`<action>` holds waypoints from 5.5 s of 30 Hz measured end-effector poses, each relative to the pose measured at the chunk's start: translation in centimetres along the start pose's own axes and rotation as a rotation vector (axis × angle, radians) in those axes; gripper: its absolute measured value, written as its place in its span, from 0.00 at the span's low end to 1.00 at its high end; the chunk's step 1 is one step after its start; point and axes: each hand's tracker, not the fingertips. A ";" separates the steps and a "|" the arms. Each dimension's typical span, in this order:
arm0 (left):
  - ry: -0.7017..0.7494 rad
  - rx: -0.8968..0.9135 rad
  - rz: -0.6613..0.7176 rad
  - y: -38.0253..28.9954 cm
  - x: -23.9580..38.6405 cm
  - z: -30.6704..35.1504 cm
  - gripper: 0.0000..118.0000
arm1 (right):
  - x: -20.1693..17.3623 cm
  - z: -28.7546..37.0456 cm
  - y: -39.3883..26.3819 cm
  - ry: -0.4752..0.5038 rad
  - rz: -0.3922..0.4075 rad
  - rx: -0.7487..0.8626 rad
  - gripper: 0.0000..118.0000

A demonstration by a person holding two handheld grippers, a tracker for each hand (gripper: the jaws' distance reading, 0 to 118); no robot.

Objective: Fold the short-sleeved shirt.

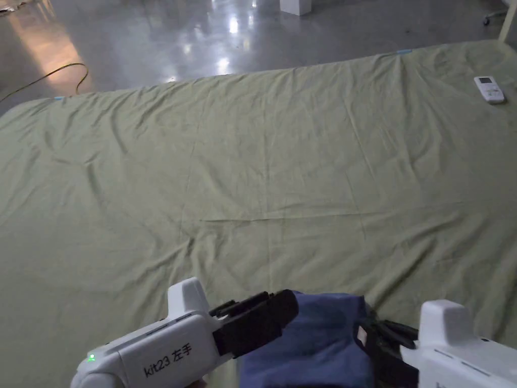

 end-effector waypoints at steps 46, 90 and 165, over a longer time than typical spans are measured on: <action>0.529 -0.150 0.199 17.9 -25.9 18.3 0.19 | -2.9 -0.1 -0.1 0.034 -0.158 -0.205 0.00; 0.723 0.654 -0.740 -1.8 16.1 15.4 0.02 | -6.7 18.9 4.3 -0.362 0.403 0.682 0.00; 0.640 0.698 -0.662 -0.7 17.4 16.0 1.00 | -8.4 18.7 5.5 -0.347 0.439 0.674 1.00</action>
